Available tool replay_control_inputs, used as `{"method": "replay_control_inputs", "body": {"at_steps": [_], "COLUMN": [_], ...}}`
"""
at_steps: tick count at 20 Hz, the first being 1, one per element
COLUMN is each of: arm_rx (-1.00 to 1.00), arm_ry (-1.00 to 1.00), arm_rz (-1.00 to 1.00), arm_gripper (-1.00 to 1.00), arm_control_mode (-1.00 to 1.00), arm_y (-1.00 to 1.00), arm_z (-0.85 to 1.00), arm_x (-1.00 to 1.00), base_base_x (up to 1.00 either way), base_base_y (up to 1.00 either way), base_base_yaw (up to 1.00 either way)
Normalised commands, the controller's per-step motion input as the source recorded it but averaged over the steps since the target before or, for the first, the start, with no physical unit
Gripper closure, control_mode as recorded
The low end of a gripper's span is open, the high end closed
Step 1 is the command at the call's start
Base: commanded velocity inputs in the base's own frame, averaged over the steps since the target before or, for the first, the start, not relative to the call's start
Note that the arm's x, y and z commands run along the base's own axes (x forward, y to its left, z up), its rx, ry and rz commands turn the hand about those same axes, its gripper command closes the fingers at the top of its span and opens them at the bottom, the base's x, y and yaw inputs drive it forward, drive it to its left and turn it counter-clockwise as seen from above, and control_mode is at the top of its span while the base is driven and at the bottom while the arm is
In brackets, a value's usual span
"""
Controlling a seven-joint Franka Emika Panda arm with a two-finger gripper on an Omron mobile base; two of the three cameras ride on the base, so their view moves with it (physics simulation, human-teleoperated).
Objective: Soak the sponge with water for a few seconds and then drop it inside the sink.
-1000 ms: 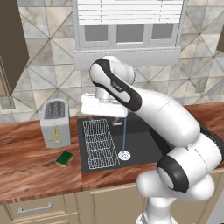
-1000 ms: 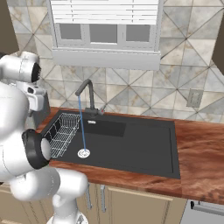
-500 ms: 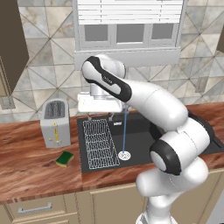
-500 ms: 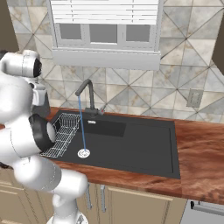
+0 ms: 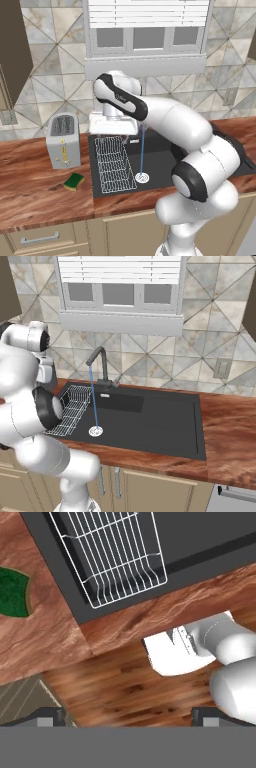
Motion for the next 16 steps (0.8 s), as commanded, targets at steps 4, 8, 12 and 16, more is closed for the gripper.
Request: {"method": "replay_control_inputs", "body": {"at_steps": [4,8,12,16], "arm_rx": [-0.08,-0.13,-0.08,-0.03], "arm_ry": [-0.07,-0.09,-0.11,-0.14], "arm_rz": [-0.05,-0.05,-0.02,0.0], "arm_gripper": [-1.0,-1.0,-1.0,-1.0], "arm_control_mode": [-1.0,-1.0,-1.0,-1.0], "arm_y": [0.1,0.23,0.21,0.22], "arm_z": [-0.21,-0.01,0.0,-0.11], "arm_x": [0.0,0.0,0.0,0.0], "base_base_x": [0.0,0.0,0.0,0.0], "base_base_y": [0.0,0.0,0.0,0.0], "base_base_yaw": [0.0,0.0,0.0,0.0]}}
